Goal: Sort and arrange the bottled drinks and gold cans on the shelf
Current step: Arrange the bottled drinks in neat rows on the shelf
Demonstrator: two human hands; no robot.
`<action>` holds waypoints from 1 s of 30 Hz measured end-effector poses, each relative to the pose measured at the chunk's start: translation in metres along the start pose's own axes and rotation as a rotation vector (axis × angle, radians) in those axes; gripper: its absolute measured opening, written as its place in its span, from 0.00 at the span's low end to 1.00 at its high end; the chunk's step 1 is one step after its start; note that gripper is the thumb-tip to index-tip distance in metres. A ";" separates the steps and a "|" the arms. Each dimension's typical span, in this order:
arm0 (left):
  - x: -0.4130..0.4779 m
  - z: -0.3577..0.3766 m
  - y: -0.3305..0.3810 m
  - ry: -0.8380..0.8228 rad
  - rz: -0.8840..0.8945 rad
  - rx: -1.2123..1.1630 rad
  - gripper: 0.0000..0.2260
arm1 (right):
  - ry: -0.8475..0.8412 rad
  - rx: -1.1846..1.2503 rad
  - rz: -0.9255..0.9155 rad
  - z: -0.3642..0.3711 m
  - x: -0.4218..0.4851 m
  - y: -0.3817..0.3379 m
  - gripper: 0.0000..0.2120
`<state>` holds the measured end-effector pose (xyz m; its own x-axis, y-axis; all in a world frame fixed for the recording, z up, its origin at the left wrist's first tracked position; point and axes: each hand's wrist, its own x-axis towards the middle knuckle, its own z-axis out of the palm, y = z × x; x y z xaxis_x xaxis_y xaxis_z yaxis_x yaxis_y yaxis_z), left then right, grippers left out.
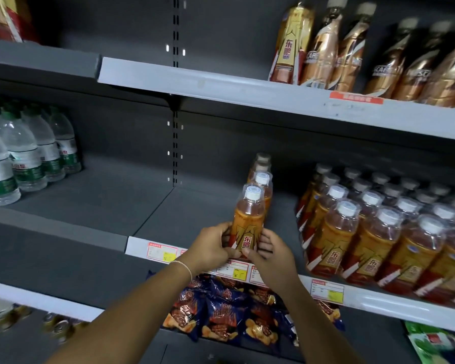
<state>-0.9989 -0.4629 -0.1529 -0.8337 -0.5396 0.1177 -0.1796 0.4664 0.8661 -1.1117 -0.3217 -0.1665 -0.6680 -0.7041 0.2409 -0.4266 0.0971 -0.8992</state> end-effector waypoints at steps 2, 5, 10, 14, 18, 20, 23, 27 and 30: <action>0.000 0.006 0.004 0.001 0.000 0.016 0.28 | 0.023 -0.020 0.003 -0.005 0.000 0.002 0.23; 0.000 0.012 0.007 0.009 0.004 0.034 0.28 | 0.026 -0.024 0.011 -0.010 0.002 0.005 0.22; 0.003 0.017 0.009 0.016 -0.019 0.053 0.29 | 0.036 -0.033 0.004 -0.013 0.005 0.011 0.22; 0.004 0.020 0.008 0.026 -0.016 0.067 0.29 | 0.031 -0.046 0.009 -0.013 0.007 0.014 0.22; 0.006 0.022 0.006 0.000 -0.016 0.068 0.29 | 0.039 -0.072 0.010 -0.012 0.007 0.015 0.23; 0.009 0.020 0.005 -0.024 -0.009 0.087 0.29 | 0.050 -0.076 0.013 -0.011 0.007 0.015 0.23; 0.014 0.016 0.004 -0.064 -0.004 0.110 0.30 | 0.058 -0.095 0.024 -0.010 0.008 0.014 0.23; 0.022 0.008 0.001 -0.114 0.026 0.181 0.30 | 0.051 -0.113 0.039 -0.008 0.006 0.012 0.23; 0.028 0.001 0.000 -0.129 0.073 0.249 0.28 | 0.032 -0.127 0.058 -0.009 0.006 0.007 0.21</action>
<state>-1.0230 -0.4777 -0.1496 -0.9059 -0.4118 0.0992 -0.2257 0.6674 0.7097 -1.1242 -0.3186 -0.1681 -0.7118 -0.6723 0.2032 -0.4592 0.2265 -0.8590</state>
